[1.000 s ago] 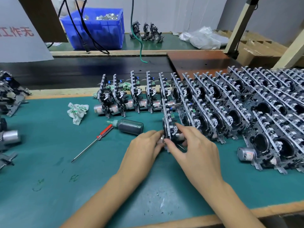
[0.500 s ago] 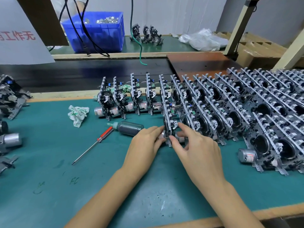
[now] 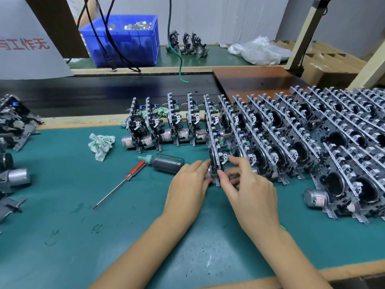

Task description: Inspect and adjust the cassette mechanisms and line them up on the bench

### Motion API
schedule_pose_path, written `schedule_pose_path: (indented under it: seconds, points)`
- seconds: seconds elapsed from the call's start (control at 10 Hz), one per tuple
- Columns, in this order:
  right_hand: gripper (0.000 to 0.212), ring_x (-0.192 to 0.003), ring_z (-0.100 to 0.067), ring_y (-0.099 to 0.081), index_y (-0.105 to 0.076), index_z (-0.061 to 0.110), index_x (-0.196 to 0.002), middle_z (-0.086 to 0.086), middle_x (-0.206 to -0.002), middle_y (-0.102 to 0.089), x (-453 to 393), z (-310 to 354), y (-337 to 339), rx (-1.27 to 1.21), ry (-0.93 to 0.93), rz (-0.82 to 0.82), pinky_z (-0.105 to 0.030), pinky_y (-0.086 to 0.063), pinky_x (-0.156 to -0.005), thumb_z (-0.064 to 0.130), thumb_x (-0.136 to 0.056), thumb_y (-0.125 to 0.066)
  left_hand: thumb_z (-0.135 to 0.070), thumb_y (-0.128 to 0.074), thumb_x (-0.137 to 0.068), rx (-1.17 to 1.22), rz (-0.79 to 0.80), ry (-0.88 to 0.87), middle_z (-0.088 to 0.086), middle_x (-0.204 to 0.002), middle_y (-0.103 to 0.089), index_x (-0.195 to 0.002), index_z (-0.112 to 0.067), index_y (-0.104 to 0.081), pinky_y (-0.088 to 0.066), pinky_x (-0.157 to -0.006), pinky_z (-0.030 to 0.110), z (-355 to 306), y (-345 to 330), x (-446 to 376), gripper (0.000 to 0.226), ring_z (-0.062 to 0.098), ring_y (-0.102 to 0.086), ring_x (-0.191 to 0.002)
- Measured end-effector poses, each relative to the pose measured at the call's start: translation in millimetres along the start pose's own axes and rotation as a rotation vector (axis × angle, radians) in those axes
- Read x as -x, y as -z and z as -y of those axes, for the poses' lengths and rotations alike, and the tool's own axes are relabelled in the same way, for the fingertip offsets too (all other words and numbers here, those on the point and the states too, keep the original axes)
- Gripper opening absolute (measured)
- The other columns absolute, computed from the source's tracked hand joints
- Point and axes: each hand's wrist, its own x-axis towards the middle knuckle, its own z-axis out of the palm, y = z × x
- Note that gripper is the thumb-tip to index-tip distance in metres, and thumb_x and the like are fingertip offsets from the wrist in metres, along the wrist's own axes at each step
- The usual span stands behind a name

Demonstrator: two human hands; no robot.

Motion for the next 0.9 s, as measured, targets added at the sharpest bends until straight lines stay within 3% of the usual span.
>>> schedule_pose_path:
  seconds: [0.3, 0.5, 0.7, 0.9]
  points:
    - [0.038, -0.07, -0.019, -0.068, -0.06, 0.016, -0.118, 0.01, -0.081, -0.071, 0, -3, 5, -0.011, 0.039, -0.003, -0.038, -0.053, -0.063, 0.038, -0.087, -0.06, -0.026, -0.057, -0.093, 0.104, 0.048, 0.015, -0.005, -0.132, -0.05, -0.139, -0.018, -0.044, -0.03, -0.098, 0.021, 2, 4, 5, 0.049, 0.015, -0.044, -0.119]
    - [0.035, -0.057, -0.018, -0.066, -0.06, 0.014, -0.115, 0.012, -0.074, -0.068, 2, 0, 3, -0.037, 0.088, -0.072, -0.038, -0.053, -0.052, 0.027, -0.084, -0.067, -0.018, -0.059, -0.092, 0.157, 0.017, 0.017, -0.004, -0.13, -0.049, -0.132, -0.014, -0.049, -0.034, -0.093, 0.02, 1, 8, 11, 0.041, 0.015, -0.049, -0.116]
    - [0.025, -0.058, -0.017, -0.065, -0.06, 0.017, -0.106, 0.012, -0.074, -0.066, 0, -1, -3, -0.042, 0.082, -0.085, -0.035, -0.052, -0.053, 0.025, -0.084, -0.069, -0.023, -0.055, -0.093, 0.082, 0.028, -0.02, -0.003, -0.132, -0.045, -0.135, -0.014, -0.046, -0.041, -0.093, 0.027, -1, 7, 16, 0.044, 0.016, -0.05, -0.114]
    - [0.023, -0.059, -0.012, -0.062, -0.058, 0.019, -0.108, 0.016, -0.075, -0.061, 1, 0, -3, -0.12, 0.047, -0.055, -0.039, -0.052, -0.058, 0.027, -0.086, -0.064, -0.028, -0.054, -0.094, 0.111, 0.02, 0.019, -0.009, -0.135, -0.043, -0.137, -0.018, -0.045, -0.036, -0.093, 0.021, 0, 12, 15, 0.045, 0.01, -0.046, -0.121]
